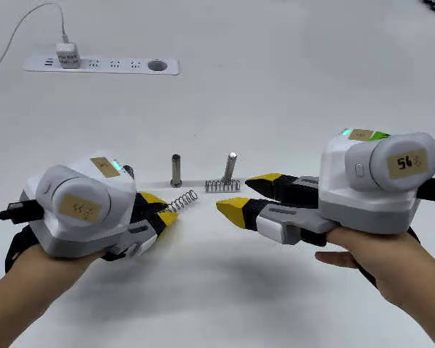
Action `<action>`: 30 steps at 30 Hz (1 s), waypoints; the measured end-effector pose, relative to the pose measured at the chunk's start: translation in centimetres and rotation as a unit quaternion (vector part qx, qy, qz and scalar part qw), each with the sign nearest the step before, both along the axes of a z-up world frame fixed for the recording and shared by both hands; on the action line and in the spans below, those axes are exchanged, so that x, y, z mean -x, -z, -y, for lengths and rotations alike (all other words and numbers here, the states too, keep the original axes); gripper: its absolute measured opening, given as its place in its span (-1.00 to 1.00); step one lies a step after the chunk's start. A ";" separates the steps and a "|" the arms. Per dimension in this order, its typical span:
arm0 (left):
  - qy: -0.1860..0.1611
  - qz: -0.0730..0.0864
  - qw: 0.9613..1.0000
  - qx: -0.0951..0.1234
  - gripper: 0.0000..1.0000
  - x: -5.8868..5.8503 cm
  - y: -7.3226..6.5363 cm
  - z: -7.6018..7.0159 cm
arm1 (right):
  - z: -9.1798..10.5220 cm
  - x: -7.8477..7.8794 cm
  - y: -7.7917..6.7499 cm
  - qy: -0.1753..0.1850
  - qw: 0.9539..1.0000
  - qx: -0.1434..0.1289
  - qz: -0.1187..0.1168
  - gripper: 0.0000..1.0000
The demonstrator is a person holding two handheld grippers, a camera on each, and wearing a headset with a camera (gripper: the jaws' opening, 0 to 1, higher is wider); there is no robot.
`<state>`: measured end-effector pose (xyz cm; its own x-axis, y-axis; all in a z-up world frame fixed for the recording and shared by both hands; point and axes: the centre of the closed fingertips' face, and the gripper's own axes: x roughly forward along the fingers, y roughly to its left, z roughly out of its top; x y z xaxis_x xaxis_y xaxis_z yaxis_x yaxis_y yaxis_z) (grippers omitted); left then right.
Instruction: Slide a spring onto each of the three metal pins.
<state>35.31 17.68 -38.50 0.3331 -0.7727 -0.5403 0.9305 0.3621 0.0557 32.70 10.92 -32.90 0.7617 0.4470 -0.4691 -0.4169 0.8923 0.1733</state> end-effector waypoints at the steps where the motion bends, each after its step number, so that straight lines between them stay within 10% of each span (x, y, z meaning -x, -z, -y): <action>1: -0.001 0.001 1.000 0.004 -0.80 0.1 -0.3 0.0 | -0.1 0.0 -0.2 0.001 1.000 -0.005 0.001 -0.30; 14: -0.028 0.021 0.996 0.086 -0.80 1.5 -4.9 -0.3 | -1.7 -0.9 -3.0 0.010 0.995 -0.102 0.010 -0.33; 30: -0.066 -0.014 0.977 0.201 -0.80 2.3 -9.6 -0.8 | -4.7 -2.0 -5.8 0.019 0.970 -0.243 -0.001 -0.42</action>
